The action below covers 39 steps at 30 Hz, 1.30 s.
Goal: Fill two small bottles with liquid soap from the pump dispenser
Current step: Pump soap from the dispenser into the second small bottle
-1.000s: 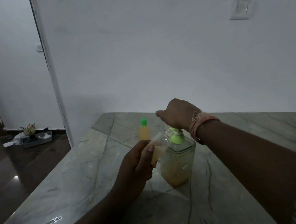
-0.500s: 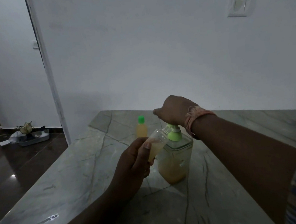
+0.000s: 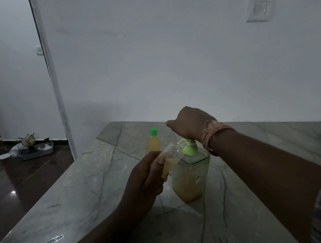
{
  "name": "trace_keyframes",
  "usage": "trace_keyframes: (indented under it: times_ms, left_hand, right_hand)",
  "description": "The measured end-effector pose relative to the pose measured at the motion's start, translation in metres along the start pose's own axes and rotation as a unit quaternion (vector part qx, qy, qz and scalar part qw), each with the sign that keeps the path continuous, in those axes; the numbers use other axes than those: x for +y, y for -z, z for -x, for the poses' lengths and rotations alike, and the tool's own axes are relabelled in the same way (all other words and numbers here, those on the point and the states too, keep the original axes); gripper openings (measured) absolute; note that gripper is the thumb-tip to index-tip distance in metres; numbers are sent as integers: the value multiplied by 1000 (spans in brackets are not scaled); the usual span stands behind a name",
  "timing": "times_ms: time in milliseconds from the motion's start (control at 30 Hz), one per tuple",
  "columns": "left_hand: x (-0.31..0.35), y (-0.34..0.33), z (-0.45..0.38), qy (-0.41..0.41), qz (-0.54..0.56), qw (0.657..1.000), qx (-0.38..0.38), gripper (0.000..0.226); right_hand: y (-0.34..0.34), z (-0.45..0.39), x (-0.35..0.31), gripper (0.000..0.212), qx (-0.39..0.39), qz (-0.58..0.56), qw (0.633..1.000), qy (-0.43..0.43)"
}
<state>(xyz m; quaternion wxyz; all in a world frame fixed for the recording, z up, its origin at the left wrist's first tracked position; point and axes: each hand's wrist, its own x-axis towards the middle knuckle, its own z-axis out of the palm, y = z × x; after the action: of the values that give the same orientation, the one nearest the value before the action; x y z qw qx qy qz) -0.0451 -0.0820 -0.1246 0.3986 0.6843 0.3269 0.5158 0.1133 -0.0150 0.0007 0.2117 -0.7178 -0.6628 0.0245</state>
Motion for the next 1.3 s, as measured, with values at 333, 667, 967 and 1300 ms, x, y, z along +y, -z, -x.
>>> trace_keyframes:
  times_ms: [333, 667, 967, 1300]
  left_hand:
    - [-6, -1, -2, 5, -2, 1000, -4, 31]
    - [-7, -1, -3, 2, 6, 1000, -3, 31]
    - [-6, 0, -2, -6, 1, 1000, -3, 41]
    - [-5, 0, -2, 0, -4, 1000, -2, 30]
  right_hand:
    - [-5, 0, 2, 38, -26, -17, 999, -9]
    - [-9, 1, 2, 40, 0, -17, 1000, 0]
    - [-2, -1, 2, 43, -12, -34, 999, 20]
    - [-4, -2, 0, 38, -42, 8, 999, 1]
